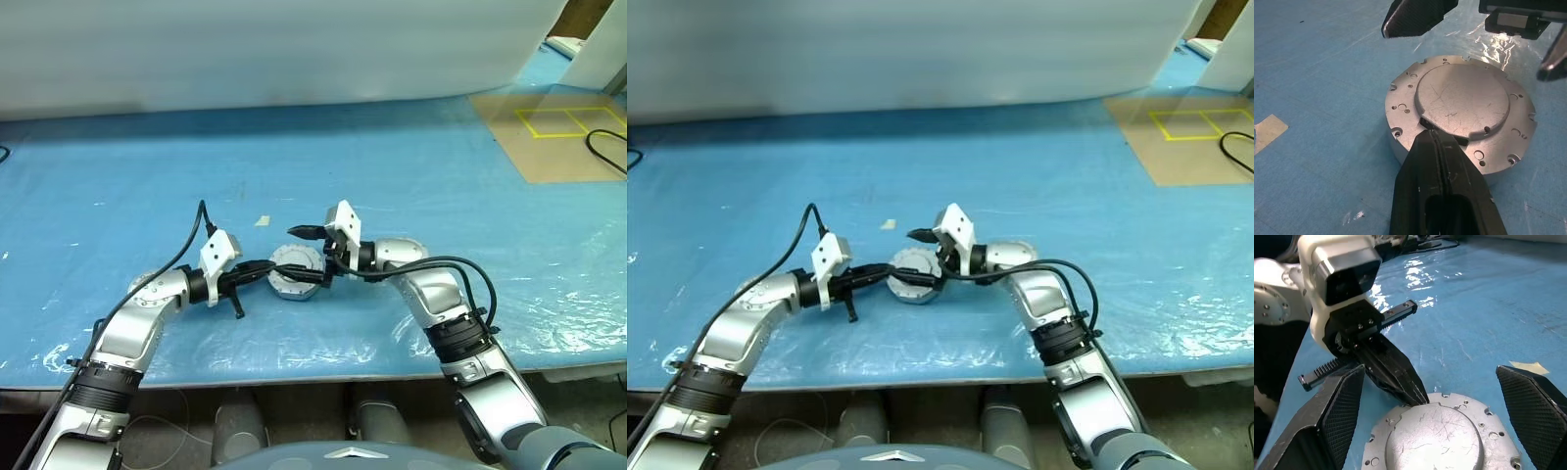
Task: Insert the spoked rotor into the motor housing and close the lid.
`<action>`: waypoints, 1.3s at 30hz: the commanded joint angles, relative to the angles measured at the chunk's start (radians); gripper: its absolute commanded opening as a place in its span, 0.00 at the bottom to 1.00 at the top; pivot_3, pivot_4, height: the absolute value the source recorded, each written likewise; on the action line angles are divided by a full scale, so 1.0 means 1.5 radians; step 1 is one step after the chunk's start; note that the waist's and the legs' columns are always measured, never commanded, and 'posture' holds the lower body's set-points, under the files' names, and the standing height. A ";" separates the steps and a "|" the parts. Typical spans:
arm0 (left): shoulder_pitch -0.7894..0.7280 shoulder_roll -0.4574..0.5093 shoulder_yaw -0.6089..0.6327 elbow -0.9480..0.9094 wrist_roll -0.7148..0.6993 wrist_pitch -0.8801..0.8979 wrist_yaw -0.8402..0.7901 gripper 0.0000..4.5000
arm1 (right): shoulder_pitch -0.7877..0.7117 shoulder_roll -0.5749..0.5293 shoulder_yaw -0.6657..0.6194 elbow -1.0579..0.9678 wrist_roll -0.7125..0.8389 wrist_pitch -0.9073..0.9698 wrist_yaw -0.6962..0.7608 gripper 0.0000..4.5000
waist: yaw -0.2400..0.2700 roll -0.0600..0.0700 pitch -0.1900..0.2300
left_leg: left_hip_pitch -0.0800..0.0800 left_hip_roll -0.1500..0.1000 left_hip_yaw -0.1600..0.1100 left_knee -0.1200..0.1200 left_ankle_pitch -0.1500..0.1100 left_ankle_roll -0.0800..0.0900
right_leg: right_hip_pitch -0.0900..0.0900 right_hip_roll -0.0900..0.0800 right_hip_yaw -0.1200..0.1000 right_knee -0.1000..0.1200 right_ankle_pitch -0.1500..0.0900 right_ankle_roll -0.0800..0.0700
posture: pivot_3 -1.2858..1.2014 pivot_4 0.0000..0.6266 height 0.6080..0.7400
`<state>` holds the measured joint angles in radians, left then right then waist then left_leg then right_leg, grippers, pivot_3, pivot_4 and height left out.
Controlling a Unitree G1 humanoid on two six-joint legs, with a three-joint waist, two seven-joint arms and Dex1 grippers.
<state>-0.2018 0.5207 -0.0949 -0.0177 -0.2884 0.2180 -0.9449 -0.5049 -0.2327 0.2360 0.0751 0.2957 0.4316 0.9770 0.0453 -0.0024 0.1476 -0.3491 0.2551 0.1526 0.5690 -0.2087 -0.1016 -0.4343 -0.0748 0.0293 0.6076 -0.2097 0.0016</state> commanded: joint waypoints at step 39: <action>0.021 -0.004 -0.008 -0.015 -0.001 0.016 -0.012 0.00 | -0.060 0.091 -0.319 0.037 0.303 0.732 -0.204 0.99 | 0.009 0.000 0.000 | 0.000 0.000 0.000 -0.002 0.000 0.000 | -0.001 0.000 0.000 0.000 0.000 0.000 | 0.52 0.24 1.00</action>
<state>-0.1815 0.5181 -0.0785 -0.0282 -0.2936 0.2378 -0.9509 -0.5782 -0.1255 -0.2469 0.1775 0.6822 1.5082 0.6569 0.0592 -0.0022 0.1477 -0.3487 0.2551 0.1527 0.5664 -0.2085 -0.1020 -0.4353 -0.0747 0.0289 0.6077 -0.2097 0.0016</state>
